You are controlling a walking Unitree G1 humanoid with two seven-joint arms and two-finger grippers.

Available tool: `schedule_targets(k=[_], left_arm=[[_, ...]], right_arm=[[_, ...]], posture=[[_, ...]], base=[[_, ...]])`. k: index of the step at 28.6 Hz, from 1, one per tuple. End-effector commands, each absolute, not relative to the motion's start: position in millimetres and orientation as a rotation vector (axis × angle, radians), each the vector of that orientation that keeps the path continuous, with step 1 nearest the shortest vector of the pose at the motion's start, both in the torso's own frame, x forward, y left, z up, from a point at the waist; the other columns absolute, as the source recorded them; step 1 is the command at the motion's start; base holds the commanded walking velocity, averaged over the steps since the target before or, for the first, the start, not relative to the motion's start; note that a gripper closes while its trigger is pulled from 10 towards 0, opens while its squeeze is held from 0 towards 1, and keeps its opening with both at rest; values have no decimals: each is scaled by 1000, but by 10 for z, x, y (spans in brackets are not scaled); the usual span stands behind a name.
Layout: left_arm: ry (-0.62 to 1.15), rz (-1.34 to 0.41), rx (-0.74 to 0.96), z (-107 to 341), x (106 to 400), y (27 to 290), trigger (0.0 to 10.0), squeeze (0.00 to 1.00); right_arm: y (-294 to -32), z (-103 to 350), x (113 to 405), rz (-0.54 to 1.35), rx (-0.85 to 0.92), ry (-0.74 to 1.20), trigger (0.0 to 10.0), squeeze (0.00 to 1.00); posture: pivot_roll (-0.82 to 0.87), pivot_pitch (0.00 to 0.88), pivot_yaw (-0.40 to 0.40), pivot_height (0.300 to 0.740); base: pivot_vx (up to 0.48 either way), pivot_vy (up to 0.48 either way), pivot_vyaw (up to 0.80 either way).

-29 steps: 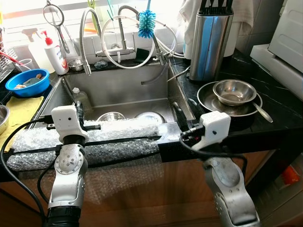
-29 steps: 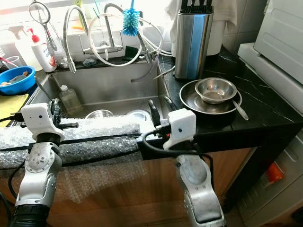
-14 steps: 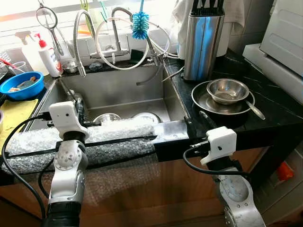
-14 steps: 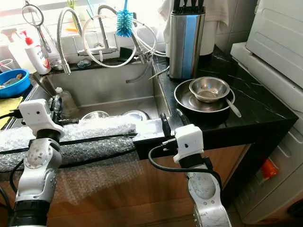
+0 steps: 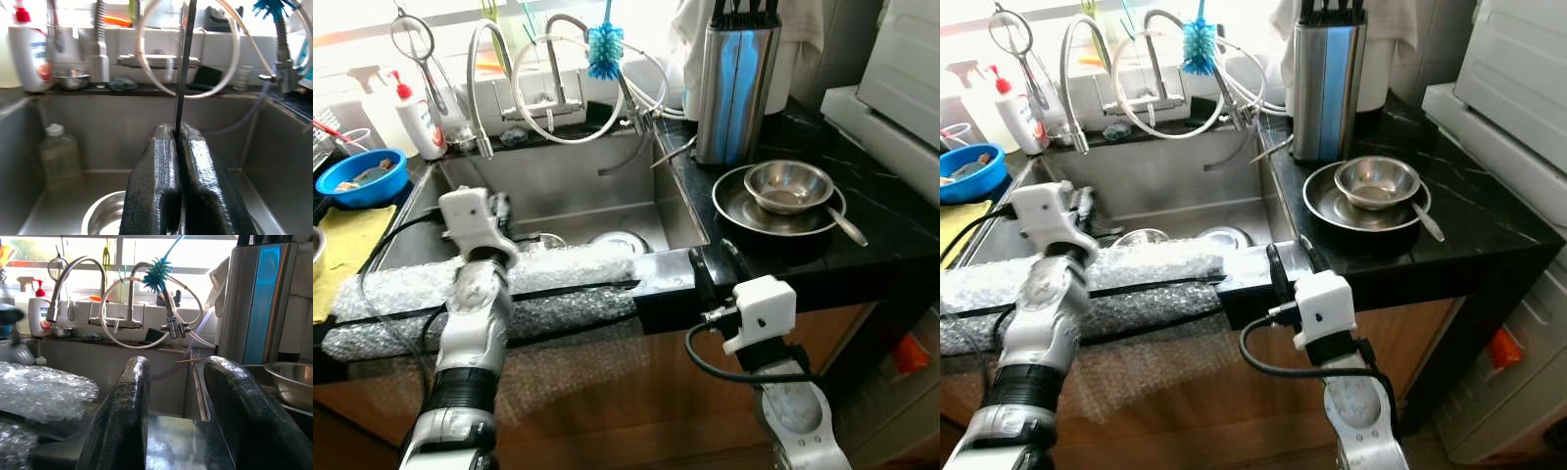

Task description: Kitchen organization

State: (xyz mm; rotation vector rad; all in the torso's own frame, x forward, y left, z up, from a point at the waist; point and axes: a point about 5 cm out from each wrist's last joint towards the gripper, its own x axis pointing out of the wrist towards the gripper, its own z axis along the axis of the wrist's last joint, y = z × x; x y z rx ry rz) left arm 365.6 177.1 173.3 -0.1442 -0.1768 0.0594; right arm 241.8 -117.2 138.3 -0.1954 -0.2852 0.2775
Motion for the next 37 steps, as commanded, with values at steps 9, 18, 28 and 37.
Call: schedule_targets(k=[9,18,28,37], left_arm=[[-55,96,-196,1615,3871,1782,10000,0],[-30,117,-205,1576,3911,1827,10000,1000],[-33,117,-197,1554,3914,1851,10000,1000],[-272,129,-213,1963,3946,1918,10000,0]], right_arm=[[-1131,1400,2390,275,-206,-306,10000,0],[-1127,1413,2390,265,-194,-308,10000,0],[-1111,1406,2406,273,-196,-302,10000,0],[-1100,1409,2423,274,-195,-301,10000,0]], posture=[[-169,0,162,740],[-168,0,161,740],[-164,0,157,740],[-156,0,153,740]], base=[[0,0,0],[0,0,0],[0,0,0],[0,0,0]])
